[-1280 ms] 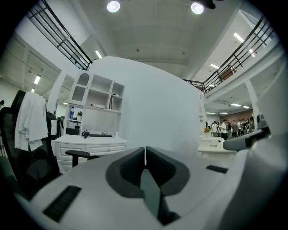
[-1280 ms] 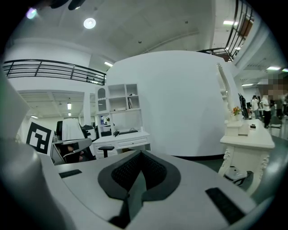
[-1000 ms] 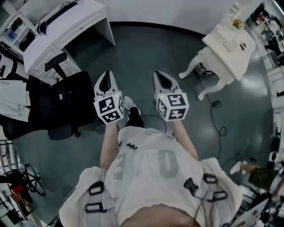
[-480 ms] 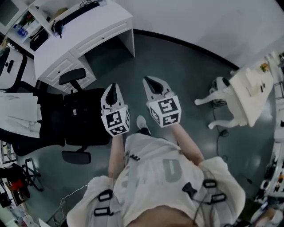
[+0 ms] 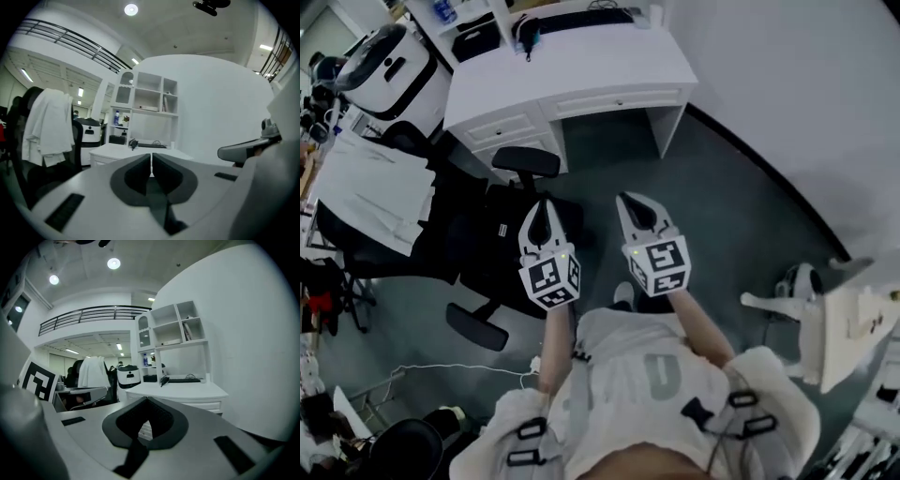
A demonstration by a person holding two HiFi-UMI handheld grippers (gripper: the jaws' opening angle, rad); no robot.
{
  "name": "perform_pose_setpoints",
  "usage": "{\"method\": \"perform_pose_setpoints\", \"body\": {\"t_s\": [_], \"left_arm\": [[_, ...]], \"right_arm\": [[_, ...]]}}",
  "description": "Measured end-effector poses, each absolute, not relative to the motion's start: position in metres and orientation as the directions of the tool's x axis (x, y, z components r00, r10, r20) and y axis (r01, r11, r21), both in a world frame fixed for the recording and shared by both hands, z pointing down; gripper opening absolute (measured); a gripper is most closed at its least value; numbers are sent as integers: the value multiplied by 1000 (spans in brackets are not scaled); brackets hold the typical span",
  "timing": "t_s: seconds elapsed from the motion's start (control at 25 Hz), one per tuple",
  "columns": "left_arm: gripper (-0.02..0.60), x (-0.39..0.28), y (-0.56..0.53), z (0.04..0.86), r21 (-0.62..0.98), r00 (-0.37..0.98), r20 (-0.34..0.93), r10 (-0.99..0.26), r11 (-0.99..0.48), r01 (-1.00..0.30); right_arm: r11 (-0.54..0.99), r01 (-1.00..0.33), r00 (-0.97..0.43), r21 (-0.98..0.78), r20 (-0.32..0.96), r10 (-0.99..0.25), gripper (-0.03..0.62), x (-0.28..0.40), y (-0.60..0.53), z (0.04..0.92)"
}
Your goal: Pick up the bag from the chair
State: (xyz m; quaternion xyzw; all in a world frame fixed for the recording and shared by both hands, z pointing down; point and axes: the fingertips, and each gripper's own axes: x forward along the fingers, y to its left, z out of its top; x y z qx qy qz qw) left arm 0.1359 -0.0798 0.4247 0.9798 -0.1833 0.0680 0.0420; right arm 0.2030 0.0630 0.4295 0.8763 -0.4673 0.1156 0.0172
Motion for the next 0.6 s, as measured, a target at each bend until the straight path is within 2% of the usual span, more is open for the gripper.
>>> {"method": "perform_pose_setpoints", "body": {"t_s": [0.24, 0.6], "left_arm": [[15, 73, -142, 424, 44, 794, 142, -591, -798, -601], [14, -33, -187, 415, 82, 552, 115, -826, -546, -834]], "right_arm": [[-320, -946, 303, -56, 210, -930, 6, 180, -23, 426], [23, -1000, -24, -4, 207, -978, 6, 113, -106, 414]]}}
